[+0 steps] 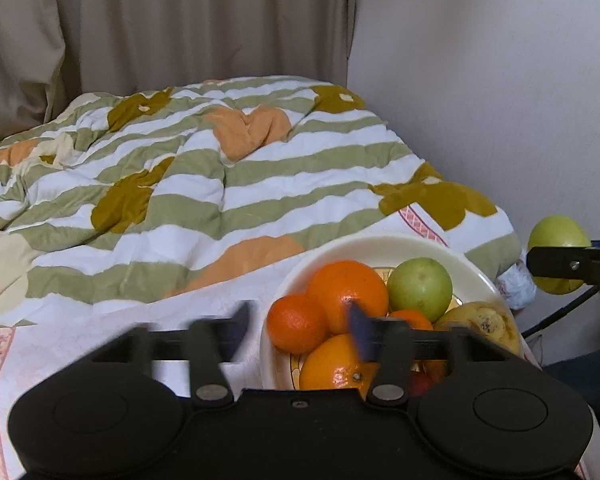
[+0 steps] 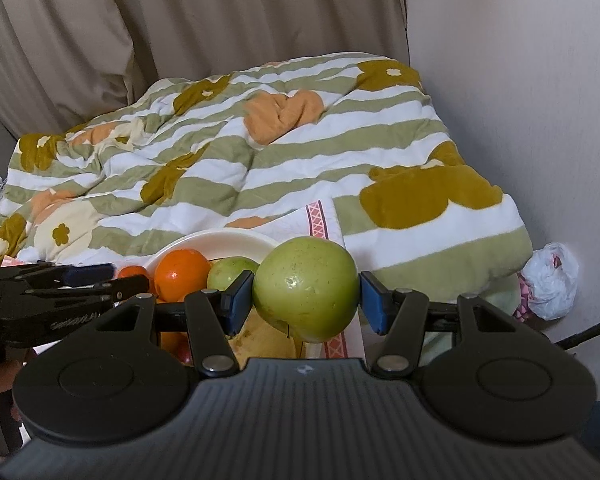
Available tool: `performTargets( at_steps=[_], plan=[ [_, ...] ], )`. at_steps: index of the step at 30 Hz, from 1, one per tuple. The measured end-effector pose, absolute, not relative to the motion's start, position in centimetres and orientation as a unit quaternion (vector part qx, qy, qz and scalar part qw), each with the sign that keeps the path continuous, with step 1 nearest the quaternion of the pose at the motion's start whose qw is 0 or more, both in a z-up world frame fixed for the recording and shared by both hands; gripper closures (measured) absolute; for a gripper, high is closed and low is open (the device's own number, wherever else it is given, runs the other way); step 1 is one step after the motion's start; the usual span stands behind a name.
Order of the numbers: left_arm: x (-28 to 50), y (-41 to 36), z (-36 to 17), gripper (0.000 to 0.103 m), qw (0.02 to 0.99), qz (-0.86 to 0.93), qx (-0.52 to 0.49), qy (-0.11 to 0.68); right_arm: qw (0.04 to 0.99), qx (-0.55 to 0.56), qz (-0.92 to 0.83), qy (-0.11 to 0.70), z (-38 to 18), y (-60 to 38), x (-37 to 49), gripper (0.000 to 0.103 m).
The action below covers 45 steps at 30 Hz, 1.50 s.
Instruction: Organize fruits
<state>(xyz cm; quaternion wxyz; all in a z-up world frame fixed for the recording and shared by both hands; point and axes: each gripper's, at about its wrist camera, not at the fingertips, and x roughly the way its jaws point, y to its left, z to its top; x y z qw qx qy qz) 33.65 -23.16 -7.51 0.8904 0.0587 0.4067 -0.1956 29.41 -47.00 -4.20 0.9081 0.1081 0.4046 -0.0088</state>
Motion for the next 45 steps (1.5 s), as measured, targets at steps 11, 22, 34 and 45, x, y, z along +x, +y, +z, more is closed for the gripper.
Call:
performTargets(
  at_steps=[11, 22, 34, 45],
  plan=[
    [30.9, -21.6, -4.5, 0.005, 0.91, -0.167, 0.07, 0.372, 0.906, 0.089, 0.012, 0.414, -5.2, -46.4, 31.6, 0.031],
    [29.0, -19.0, -3.8, 0.004, 0.916, -0.134, 0.039, 0.376, 0.91, 0.078, 0.031, 0.407, -7.4, -45.5, 33.4, 0.031],
    [27.1, -18.2, -3.8, 0.004, 0.919, -0.118, 0.042, 0.373, 0.92, 0.065, 0.048, 0.384, -8.1, -44.9, 33.0, 0.002],
    [22.5, -18.0, -0.7, 0.004, 0.933, -0.104, 0.037, 0.342, 0.929, 0.061, 0.039, 0.363, -3.8, -44.4, 28.3, 0.0]
  ],
)
